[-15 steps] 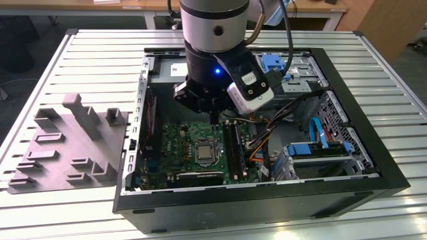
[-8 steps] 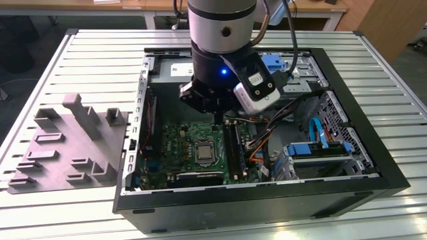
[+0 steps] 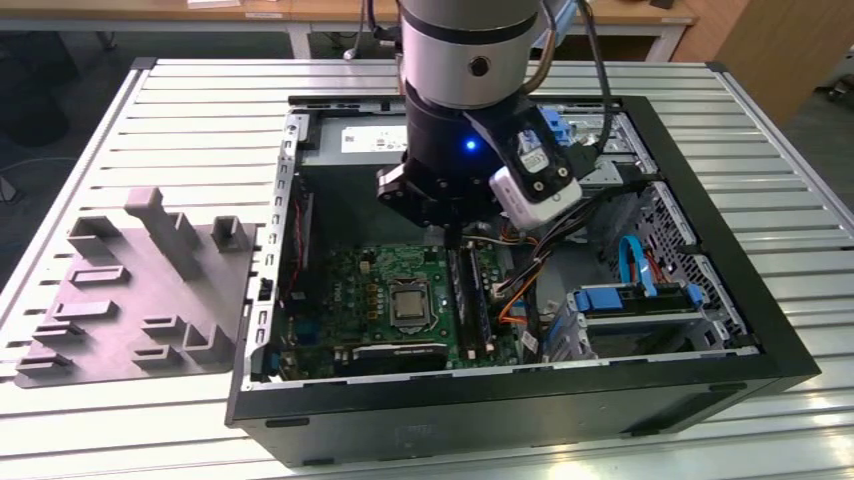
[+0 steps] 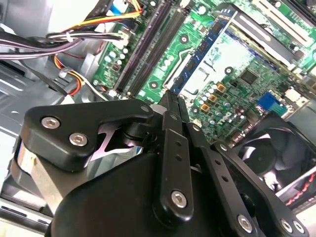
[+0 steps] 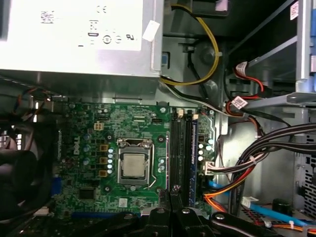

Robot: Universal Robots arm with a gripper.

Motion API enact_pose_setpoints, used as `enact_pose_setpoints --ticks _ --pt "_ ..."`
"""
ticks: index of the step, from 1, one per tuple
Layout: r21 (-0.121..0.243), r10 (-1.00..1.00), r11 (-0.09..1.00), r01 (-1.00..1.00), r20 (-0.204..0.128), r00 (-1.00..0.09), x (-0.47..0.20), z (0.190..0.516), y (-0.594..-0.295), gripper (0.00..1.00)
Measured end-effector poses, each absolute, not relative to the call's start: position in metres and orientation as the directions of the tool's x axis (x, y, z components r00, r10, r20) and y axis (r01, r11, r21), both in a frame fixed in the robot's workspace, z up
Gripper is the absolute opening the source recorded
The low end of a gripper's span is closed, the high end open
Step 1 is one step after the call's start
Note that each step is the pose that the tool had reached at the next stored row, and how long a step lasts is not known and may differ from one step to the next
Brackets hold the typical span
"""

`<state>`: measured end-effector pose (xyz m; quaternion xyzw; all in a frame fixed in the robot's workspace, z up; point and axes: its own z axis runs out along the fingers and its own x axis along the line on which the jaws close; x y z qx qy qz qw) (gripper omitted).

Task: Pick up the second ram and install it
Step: 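Insert the second ram into the second slot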

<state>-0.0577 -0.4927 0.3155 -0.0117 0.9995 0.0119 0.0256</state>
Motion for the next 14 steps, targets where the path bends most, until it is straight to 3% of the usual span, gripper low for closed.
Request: enact_pose_setpoints --ticks 14 --pt "0.023 -0.023 0.999 -0.024 -0.051 -0.998 -0.0478 0.3083 -0.4927 0.12"
